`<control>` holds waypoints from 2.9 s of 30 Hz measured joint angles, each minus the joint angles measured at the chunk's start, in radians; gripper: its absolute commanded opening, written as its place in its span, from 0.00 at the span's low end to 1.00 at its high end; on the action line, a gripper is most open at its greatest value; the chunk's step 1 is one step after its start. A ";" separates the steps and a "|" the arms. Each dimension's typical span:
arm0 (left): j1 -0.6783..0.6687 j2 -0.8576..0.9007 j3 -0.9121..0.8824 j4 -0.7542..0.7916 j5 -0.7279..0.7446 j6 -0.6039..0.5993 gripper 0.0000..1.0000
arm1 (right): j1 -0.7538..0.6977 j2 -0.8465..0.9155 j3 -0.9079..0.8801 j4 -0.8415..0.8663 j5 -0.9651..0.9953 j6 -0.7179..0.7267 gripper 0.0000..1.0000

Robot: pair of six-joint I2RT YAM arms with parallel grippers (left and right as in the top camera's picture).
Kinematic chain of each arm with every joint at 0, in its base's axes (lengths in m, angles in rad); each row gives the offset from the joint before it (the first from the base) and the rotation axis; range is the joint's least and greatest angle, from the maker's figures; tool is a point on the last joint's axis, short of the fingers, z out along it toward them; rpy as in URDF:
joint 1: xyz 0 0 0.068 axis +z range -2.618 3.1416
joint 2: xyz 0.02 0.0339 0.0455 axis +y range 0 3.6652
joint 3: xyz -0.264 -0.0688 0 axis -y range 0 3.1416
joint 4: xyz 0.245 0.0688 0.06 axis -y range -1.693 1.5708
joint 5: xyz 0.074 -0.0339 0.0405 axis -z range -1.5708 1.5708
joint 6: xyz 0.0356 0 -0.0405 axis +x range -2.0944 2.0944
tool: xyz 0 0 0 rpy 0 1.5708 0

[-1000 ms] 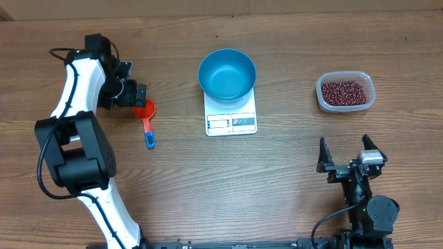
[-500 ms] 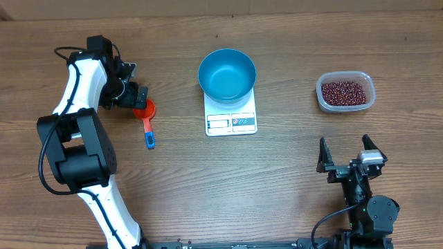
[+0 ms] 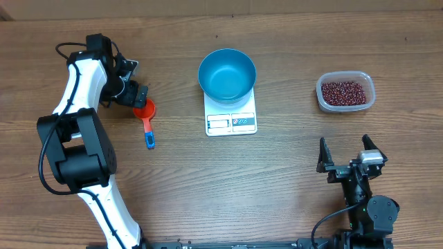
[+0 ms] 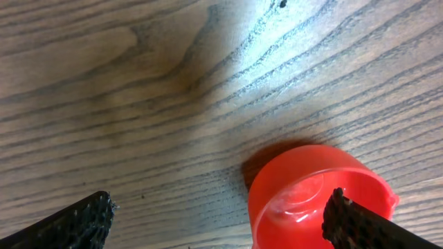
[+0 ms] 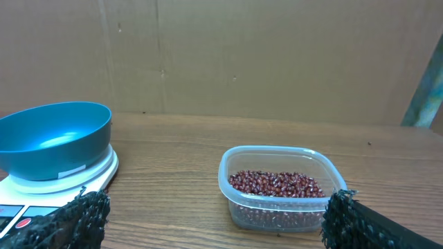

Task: Scoop item into bowl and weigh 150g on scale
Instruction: 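Lower the left gripper and grasp the red scoop's cup rim, then lift the red scoop and carry it right toward the scale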

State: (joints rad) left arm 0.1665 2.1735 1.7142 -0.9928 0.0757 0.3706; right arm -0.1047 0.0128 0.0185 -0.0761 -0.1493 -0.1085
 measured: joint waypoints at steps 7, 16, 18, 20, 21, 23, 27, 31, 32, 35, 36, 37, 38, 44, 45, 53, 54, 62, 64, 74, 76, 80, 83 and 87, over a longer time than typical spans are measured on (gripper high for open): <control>0.000 0.000 0.000 0.015 0.007 0.004 1.00 | 0.000 0.000 0.000 0.000 0.000 0.000 1.00; 0.000 0.000 0.000 0.029 0.006 0.007 1.00 | 0.000 0.000 0.000 0.000 0.000 0.000 1.00; 0.000 0.000 -0.002 0.043 0.006 0.007 1.00 | 0.000 0.000 0.000 0.000 0.000 0.000 1.00; 0.000 0.000 -0.013 0.064 0.006 0.007 1.00 | 0.000 0.000 0.000 0.001 0.000 0.000 1.00; 0.000 0.000 -0.019 0.069 0.006 0.007 1.00 | 0.000 0.000 0.000 0.001 0.000 0.000 1.00; 0.000 0.000 -0.027 0.074 0.006 0.007 1.00 | 0.000 0.000 0.000 0.000 0.000 0.000 1.00; 0.000 0.000 -0.029 0.080 -0.002 0.007 1.00 | 0.000 0.000 0.000 0.000 0.000 0.000 1.00; 0.000 0.000 -0.046 0.085 -0.002 0.007 1.00 | 0.000 0.000 0.000 0.000 0.000 0.000 1.00; 0.000 0.000 -0.052 0.084 -0.002 0.007 1.00 | 0.000 0.000 0.000 0.000 0.000 0.000 1.00; -0.001 0.000 -0.063 0.082 -0.002 0.007 1.00 | 0.000 0.000 0.000 0.000 0.000 0.000 1.00; -0.002 0.000 -0.063 0.081 -0.002 0.007 0.99 | 0.000 0.000 0.000 0.000 0.000 0.000 1.00; -0.002 0.000 -0.063 0.080 -0.002 0.007 1.00 | 0.000 0.000 0.000 0.000 0.000 0.000 1.00; -0.003 0.000 -0.063 0.078 -0.002 0.008 1.00 | 0.000 0.000 0.000 0.000 0.000 0.000 1.00; -0.024 0.000 -0.064 0.065 -0.002 0.048 0.97 | 0.000 0.000 0.000 0.000 0.000 0.000 1.00; -0.027 0.000 -0.064 0.065 -0.002 0.051 0.97 | 0.000 0.000 0.000 0.000 0.000 0.000 1.00; -0.029 0.000 -0.065 0.055 -0.002 0.056 0.95 | 0.000 0.000 0.000 0.000 0.000 0.000 1.00; -0.029 0.000 -0.066 0.054 -0.002 0.056 0.95 | 0.000 0.000 0.000 0.000 0.000 0.000 1.00; -0.029 0.000 -0.120 0.109 -0.010 0.057 0.93 | 0.000 0.000 0.000 0.000 0.000 0.000 1.00; -0.029 0.000 -0.120 0.111 -0.011 0.057 0.92 | 0.000 0.000 0.000 0.000 0.000 0.000 1.00; -0.029 0.000 -0.121 0.117 -0.012 0.066 0.50 | 0.000 0.000 0.000 0.000 0.000 0.000 1.00; -0.029 0.000 -0.122 0.112 -0.007 0.072 0.40 | 0.000 0.000 0.000 0.000 0.000 0.000 1.00; -0.029 0.000 -0.122 0.105 -0.002 0.069 0.11 | 0.000 0.000 0.000 0.000 0.000 0.000 1.00; -0.029 0.000 -0.122 0.098 0.000 0.061 0.04 | 0.000 0.000 0.000 0.000 0.000 0.000 1.00; -0.029 -0.004 -0.122 0.088 0.003 0.051 0.04 | 0.000 0.000 0.000 0.000 0.000 0.000 1.00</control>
State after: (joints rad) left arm 0.1379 2.1696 1.5921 -0.9051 0.0784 0.4213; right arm -0.1047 0.0128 0.0185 -0.0757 -0.1497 -0.1089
